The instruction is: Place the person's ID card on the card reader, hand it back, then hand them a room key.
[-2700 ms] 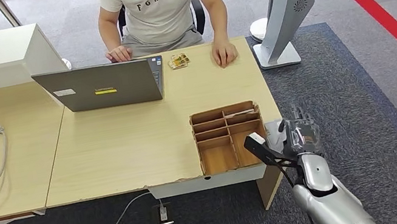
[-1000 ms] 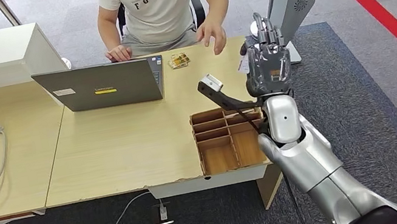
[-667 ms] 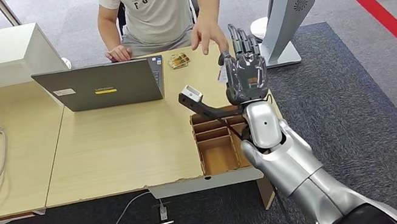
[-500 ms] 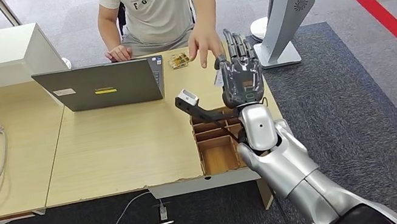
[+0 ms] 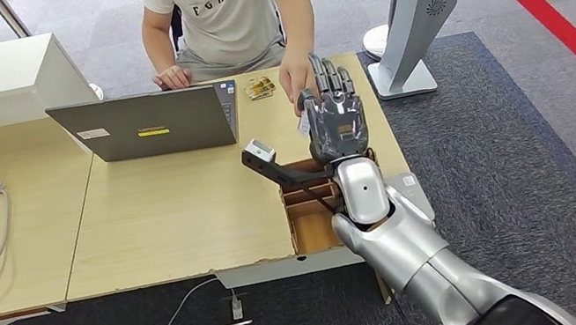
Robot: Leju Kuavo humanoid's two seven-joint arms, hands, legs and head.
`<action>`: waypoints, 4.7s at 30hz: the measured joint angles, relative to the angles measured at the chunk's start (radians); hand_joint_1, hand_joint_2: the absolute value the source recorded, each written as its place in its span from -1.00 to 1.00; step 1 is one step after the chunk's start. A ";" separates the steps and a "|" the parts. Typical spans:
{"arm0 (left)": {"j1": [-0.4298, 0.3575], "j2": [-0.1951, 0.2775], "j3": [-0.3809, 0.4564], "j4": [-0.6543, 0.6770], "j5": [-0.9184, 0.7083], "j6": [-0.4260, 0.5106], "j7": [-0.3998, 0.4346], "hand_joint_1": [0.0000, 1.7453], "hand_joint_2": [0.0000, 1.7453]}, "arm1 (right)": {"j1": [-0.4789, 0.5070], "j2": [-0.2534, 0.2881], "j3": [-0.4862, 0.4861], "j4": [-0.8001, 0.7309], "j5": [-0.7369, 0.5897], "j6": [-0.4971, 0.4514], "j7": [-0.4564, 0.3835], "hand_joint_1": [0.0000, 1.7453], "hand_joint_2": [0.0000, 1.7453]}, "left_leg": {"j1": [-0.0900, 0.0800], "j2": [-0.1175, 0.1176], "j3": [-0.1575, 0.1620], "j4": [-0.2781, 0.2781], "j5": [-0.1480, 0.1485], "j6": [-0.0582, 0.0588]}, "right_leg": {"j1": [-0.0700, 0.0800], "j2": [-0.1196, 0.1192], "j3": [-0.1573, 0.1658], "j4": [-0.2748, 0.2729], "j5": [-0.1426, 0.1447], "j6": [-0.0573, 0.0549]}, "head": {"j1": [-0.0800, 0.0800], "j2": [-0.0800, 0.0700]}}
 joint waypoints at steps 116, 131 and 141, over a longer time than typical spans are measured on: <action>-0.006 -0.026 0.000 0.017 0.031 0.080 0.052 -1.00 1.00 | 0.276 -0.090 0.039 -0.202 -0.396 0.123 -0.130 -1.00 1.00 | 0.000 0.000 0.001 0.000 -0.001 -0.001 | 0.000 0.000 0.000 -0.001 -0.001 0.000 | 0.000 0.000; -0.002 -0.027 0.000 0.018 0.055 0.078 0.048 -1.00 1.00 | 0.246 -0.130 0.034 -0.150 -0.330 0.108 -0.033 -0.94 1.00 | 0.000 0.000 0.001 0.000 -0.001 -0.001 | 0.000 0.000 0.000 -0.001 -0.001 0.000 | 0.000 0.000; -0.002 -0.024 0.000 0.017 0.040 0.048 0.047 -1.00 1.00 | 0.250 -0.182 0.009 -0.168 -0.299 0.118 0.014 -0.68 1.00 | 0.000 0.000 0.001 0.000 -0.001 -0.001 | 0.000 0.000 0.000 -0.001 -0.001 0.000 | 0.000 0.000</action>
